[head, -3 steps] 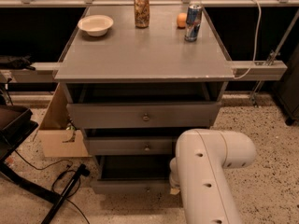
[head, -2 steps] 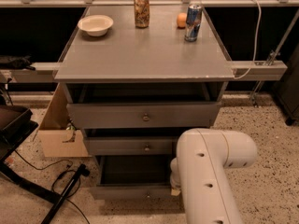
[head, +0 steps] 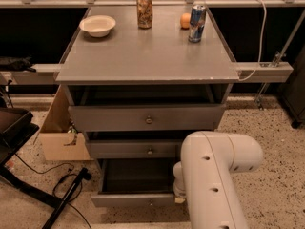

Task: Open bottom drawer

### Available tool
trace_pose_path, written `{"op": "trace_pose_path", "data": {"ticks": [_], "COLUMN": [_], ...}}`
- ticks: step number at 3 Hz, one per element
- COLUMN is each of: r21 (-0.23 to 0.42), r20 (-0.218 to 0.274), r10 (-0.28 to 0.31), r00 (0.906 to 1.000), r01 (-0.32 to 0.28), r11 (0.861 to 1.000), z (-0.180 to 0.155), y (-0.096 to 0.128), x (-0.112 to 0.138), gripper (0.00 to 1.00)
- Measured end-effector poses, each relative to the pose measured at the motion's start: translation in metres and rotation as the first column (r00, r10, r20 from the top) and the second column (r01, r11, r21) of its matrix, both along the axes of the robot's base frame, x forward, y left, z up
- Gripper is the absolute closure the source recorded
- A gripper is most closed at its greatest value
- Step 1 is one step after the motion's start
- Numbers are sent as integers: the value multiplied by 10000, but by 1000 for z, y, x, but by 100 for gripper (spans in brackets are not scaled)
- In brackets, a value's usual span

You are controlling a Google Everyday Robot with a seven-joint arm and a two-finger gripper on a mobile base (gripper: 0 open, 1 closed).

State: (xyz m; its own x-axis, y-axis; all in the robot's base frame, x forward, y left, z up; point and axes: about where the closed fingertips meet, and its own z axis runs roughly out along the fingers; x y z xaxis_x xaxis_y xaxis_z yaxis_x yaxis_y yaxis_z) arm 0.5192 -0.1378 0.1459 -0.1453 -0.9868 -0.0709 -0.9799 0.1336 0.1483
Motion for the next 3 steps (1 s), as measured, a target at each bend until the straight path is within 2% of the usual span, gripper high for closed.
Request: {"op": "trace_pose_path", "data": {"ticks": [1,3], "r21": [65,67], "r20": [-264,-266], "r10": [-78,-78], "r00": [9996,9996], "r01": [80,80], "r11": [9999,9999], "z": [-1,0], "y": [-1,1], "x": [-11,-2], "gripper": [100,100]}}
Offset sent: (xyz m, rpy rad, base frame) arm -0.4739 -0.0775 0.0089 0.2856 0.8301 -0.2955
